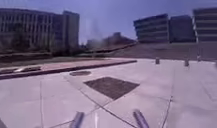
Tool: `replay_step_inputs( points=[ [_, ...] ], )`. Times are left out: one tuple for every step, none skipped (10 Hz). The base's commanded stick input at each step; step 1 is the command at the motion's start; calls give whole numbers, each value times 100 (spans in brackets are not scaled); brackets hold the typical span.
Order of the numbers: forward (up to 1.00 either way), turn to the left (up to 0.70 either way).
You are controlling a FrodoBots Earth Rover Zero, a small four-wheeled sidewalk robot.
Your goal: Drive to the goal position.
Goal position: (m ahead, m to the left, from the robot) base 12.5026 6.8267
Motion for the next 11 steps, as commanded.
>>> replay_step_inputs(
  points=[
    [0,-45],
    [0,-45],
    [0,-45],
    [0,-45],
    [0,-45],
    [0,-45],
    [0,-45],
    [0,-45],
    [0,-45],
    [0,-45],
    [0,-45]
  ],
)
